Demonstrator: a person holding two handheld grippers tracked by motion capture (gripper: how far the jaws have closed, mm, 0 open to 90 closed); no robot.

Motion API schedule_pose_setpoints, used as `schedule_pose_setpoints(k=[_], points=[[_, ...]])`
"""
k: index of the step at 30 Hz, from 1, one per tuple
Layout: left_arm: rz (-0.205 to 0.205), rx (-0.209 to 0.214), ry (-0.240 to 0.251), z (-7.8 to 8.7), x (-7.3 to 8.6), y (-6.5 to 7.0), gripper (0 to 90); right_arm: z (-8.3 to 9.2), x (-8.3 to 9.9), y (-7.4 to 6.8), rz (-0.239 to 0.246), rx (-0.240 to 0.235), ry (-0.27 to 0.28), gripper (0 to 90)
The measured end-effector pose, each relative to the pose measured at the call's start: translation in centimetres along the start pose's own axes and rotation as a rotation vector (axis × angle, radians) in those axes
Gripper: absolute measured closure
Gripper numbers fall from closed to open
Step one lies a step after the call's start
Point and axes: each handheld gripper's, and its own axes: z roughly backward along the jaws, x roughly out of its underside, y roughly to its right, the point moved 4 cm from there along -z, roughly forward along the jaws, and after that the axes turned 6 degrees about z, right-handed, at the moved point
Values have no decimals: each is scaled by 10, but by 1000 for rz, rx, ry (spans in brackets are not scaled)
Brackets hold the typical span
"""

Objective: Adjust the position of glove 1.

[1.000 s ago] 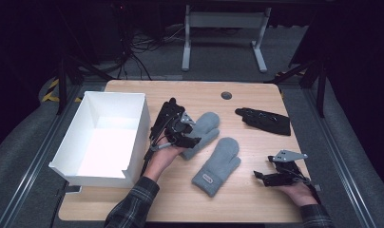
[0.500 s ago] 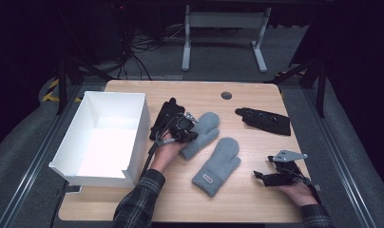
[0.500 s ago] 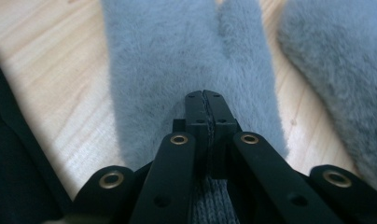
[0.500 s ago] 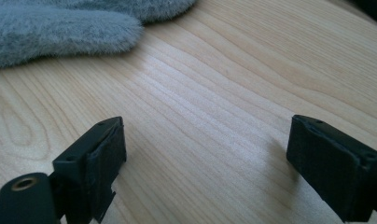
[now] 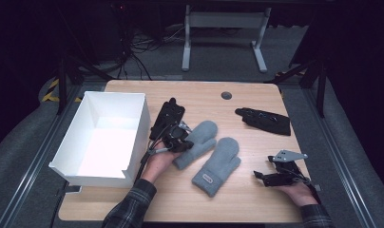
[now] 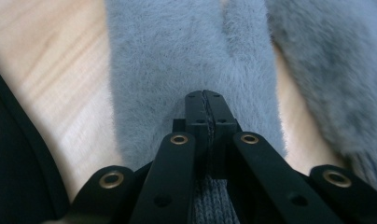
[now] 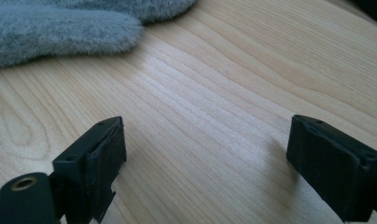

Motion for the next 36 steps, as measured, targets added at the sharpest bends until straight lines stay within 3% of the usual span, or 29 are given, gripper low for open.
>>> schedule_pose_setpoints(k=[4,6,8,14,19,22,27,28,30,36], points=[[-16,-1,10,10,3,5,871,0,0,0,0,0,0,122],[-11,-13,50,16,-3,7,769,0,0,0,0,0,0,121],[-12,-19,53,17,-7,7,739,0,0,0,0,0,0,121],[5,-70,65,5,-22,5,494,0,0,0,0,0,0,122],[24,-81,25,-13,-24,1,414,0,0,0,-1,0,1,122],[23,-55,1,-18,-22,-1,463,0,0,0,-1,-1,1,122],[16,-41,-6,-20,-20,1,683,0,0,0,-1,-1,1,122],[16,-38,-7,-20,-20,1,683,0,0,0,-1,0,1,122],[14,-37,-4,-19,-21,2,768,0,0,0,0,0,0,122],[41,-14,-2,-6,-24,1,798,0,0,0,-1,0,1,122]])
